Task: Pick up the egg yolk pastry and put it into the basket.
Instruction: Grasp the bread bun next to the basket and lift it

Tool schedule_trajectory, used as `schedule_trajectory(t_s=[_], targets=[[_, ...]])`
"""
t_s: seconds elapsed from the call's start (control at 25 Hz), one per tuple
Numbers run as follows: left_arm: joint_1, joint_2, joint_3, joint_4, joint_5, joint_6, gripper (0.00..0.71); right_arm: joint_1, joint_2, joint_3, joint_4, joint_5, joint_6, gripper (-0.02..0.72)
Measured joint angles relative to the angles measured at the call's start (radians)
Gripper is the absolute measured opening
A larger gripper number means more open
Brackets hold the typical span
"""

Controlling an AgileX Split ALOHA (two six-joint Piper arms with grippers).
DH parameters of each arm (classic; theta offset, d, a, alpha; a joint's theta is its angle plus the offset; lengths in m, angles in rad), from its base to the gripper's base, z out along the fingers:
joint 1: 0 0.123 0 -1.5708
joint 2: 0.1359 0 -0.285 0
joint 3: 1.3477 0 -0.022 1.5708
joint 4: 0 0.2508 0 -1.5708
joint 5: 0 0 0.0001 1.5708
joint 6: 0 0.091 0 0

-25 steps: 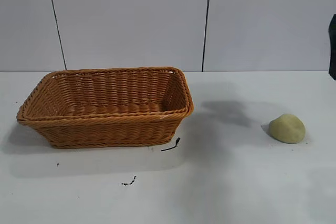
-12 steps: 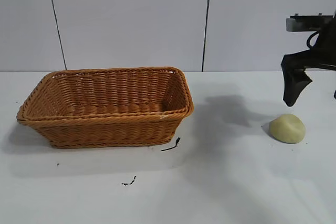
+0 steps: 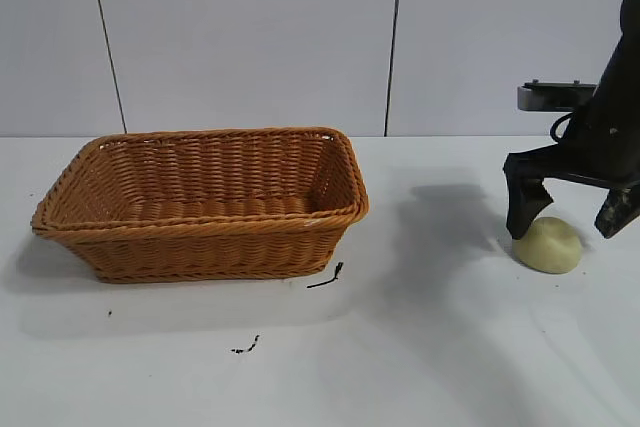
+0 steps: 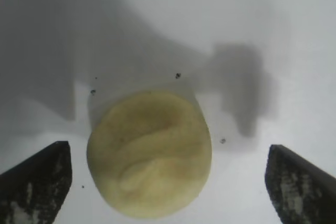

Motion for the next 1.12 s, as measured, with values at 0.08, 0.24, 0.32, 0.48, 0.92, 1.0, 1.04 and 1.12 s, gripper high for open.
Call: schedule_trajectory(t_s=[0.08, 0.24, 0.32, 0.48, 0.92, 1.0, 1.04, 1.12], targets=[[0.0, 0.0, 0.0, 0.0, 0.0, 0.0, 0.696, 0.0, 0.009, 0.0, 0.009, -0.004, -0.024, 0.694], [0.0, 0.0, 0.0, 0.0, 0.0, 0.0, 0.696, 0.0, 0.015, 0.0, 0.04, -0.002, -0.049, 0.694], [0.0, 0.0, 0.0, 0.0, 0.0, 0.0, 0.696, 0.0, 0.015, 0.0, 0.043, -0.001, -0.053, 0.694], [0.0, 0.0, 0.0, 0.0, 0.0, 0.0, 0.696, 0.005, 0.016, 0.0, 0.048, 0.004, -0.056, 0.694], [0.0, 0.0, 0.0, 0.0, 0.0, 0.0, 0.696, 0.067, 0.02, 0.0, -0.028, -0.023, -0.009, 0.694], [0.0, 0.0, 0.0, 0.0, 0.0, 0.0, 0.696, 0.067, 0.031, 0.0, -0.073, -0.024, 0.027, 0.694], [0.0, 0.0, 0.0, 0.0, 0.0, 0.0, 0.696, 0.067, 0.038, 0.0, -0.079, -0.024, 0.034, 0.694], [0.0, 0.0, 0.0, 0.0, 0.0, 0.0, 0.696, 0.067, 0.048, 0.0, -0.085, -0.023, 0.041, 0.694]])
